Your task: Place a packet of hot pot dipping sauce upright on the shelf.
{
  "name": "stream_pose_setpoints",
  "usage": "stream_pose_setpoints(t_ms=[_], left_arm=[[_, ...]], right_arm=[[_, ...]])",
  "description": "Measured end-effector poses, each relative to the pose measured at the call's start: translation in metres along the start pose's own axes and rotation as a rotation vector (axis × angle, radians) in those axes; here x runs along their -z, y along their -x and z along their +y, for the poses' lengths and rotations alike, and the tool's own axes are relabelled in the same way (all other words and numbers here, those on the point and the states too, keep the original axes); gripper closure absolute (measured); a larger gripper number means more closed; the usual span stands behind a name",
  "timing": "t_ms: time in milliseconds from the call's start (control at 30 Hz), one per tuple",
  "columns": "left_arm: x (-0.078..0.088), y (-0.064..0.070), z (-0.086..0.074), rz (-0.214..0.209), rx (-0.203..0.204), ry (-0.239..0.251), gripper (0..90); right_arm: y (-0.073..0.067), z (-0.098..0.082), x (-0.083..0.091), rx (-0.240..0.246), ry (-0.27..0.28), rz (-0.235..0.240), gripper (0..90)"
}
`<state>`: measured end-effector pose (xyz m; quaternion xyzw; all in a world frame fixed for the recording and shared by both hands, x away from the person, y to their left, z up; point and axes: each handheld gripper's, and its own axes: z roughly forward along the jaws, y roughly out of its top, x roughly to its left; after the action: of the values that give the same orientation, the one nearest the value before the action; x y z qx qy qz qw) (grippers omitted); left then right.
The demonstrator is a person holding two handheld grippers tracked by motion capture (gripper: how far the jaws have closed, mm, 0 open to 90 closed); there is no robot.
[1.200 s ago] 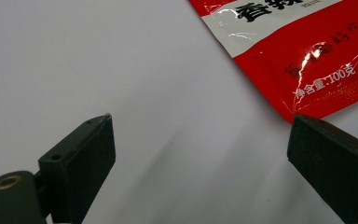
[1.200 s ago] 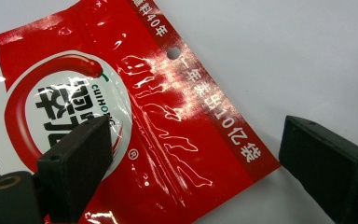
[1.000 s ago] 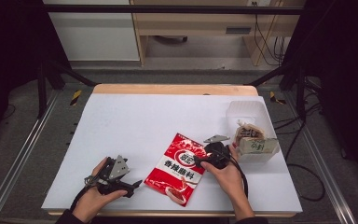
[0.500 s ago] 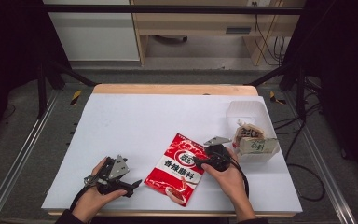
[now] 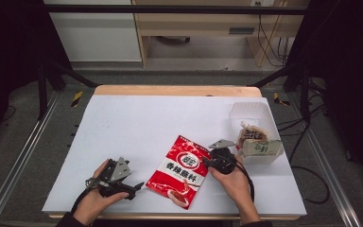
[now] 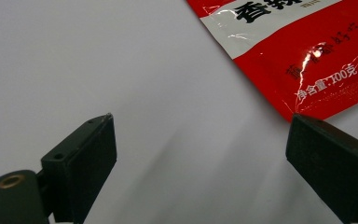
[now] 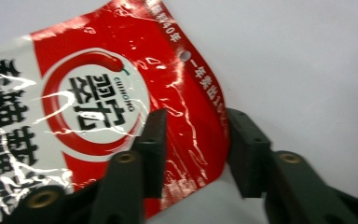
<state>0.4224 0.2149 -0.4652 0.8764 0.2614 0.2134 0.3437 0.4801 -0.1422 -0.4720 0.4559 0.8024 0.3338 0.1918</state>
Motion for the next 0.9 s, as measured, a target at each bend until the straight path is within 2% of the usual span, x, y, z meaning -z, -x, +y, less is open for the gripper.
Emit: stream_pose_setpoints(t_ms=[167,400,533,667,767,900], left_arm=[[0.0,0.0,0.0,-0.003,0.0,-0.001,8.5],[0.0,-0.001,0.0,0.0,0.003,0.001,8.5],[0.0,-0.002,0.0,0.0,0.006,-0.001,8.5],[0.001,-0.004,0.0,-0.001,0.013,0.001,8.7],[0.002,-0.007,-0.001,0.003,0.007,-0.003,8.9],[0.003,-0.014,-0.002,0.002,0.033,0.0,9.3]], right_arm=[[-0.002,0.001,-0.002,0.06,-0.011,-0.051,77.0],[0.002,0.002,-0.002,0.074,-0.008,-0.061,89.4],[0.003,0.002,-0.002,0.062,-0.006,-0.052,90.0],[0.002,0.004,0.001,0.073,0.005,-0.043,90.0],[0.001,0.009,0.008,0.067,0.037,-0.033,90.0],[-0.001,0.02,0.017,0.095,0.081,0.002,90.0]])
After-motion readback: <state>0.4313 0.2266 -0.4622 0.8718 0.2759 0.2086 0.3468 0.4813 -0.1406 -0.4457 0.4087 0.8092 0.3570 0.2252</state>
